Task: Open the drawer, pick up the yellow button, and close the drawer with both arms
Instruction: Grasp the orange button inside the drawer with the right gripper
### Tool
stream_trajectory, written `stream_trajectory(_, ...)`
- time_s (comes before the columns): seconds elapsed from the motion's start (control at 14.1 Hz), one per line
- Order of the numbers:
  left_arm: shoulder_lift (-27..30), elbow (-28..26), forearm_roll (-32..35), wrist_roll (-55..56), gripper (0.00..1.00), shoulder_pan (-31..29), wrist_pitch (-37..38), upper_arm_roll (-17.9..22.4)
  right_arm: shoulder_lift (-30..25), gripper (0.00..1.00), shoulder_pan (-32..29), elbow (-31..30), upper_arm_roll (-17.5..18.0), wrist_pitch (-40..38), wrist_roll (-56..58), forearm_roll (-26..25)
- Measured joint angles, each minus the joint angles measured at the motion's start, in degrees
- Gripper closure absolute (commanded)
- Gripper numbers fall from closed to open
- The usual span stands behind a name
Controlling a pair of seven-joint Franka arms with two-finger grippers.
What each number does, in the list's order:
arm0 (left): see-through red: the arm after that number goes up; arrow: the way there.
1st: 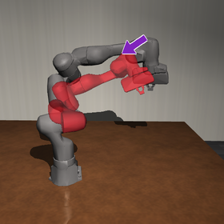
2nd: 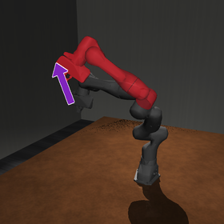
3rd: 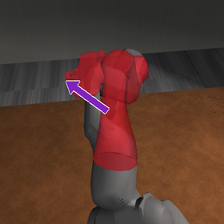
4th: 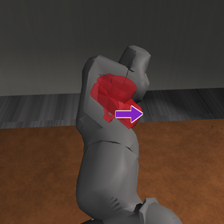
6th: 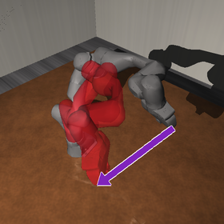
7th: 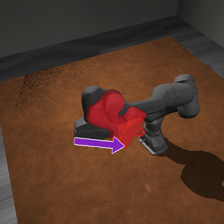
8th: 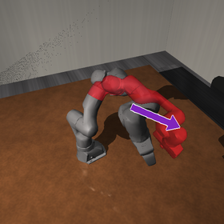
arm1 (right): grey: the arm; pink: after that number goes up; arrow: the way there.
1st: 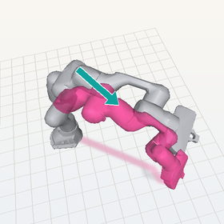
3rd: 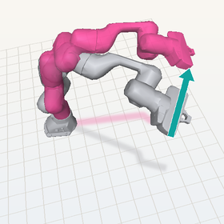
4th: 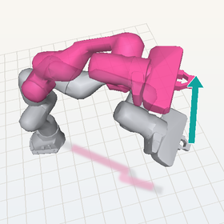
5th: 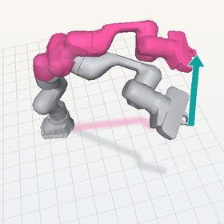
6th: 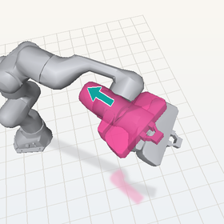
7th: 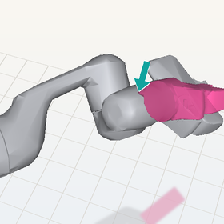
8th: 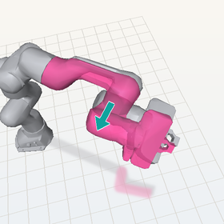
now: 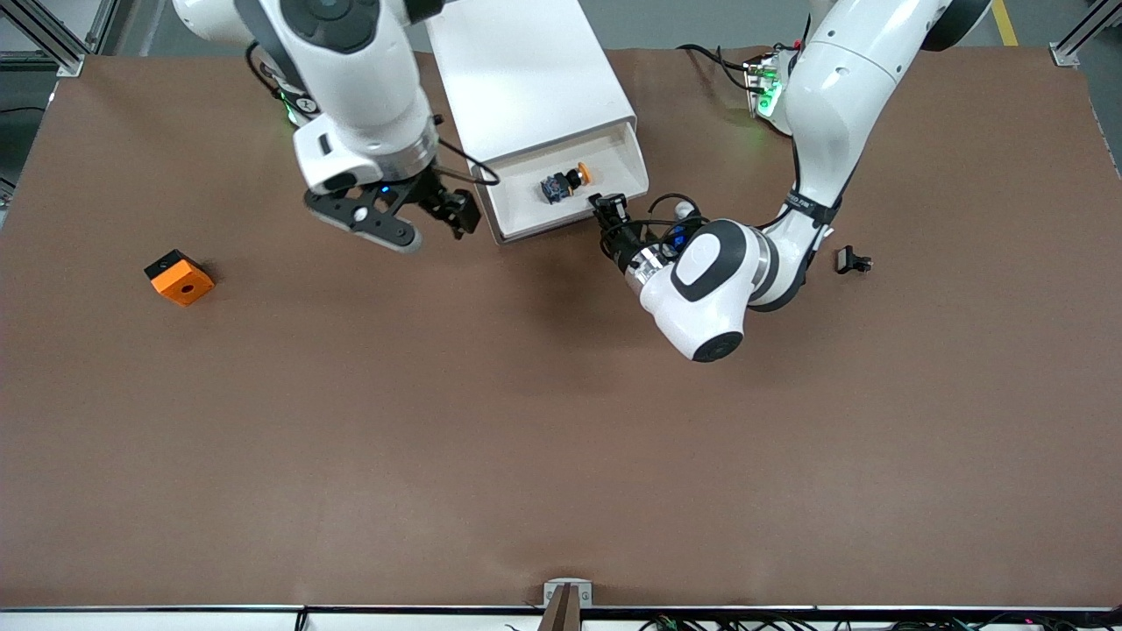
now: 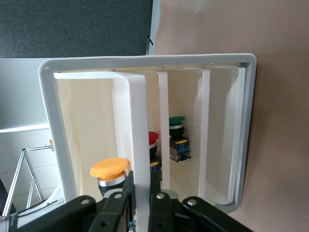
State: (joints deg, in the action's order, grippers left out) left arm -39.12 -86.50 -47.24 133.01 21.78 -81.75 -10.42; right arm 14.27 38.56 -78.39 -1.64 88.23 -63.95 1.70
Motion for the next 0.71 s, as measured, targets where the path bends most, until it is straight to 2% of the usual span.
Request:
stream_trajectory(0.07, 0.0, 0.3, 0.0, 0.0, 0.90, -0.1, 0.0, 0.2, 0.0, 0.00, 1.6, 0.0, 0.0, 0.0, -4.3, 0.4)
stream_trajectory(0.14, -0.1, 0.5, 0.0, 0.0, 0.78, -0.2, 0.0, 0.4, 0.1, 0.00, 3.5, -0.1, 0.1, 0.1, -8.3, 0.6)
stream_trajectory(0.28, -0.2, 0.9, 0.0, -0.2, 0.00, -0.9, -0.3, 0.6, 0.8, 0.00, 7.2, -0.3, 0.1, 1.3, -16.3, 0.6)
stream_trajectory(0.57, -0.3, 3.4, 0.0, -0.3, 0.00, -2.0, -0.4, 0.8, 4.1, 0.00, 11.6, -1.0, 0.1, 5.8, -27.2, 0.7)
stream_trajectory(0.71, -0.3, 5.1, 0.0, -0.3, 0.00, -2.2, -0.4, 0.8, 5.1, 0.00, 12.7, -3.4, 0.1, 10.2, -29.9, 0.7)
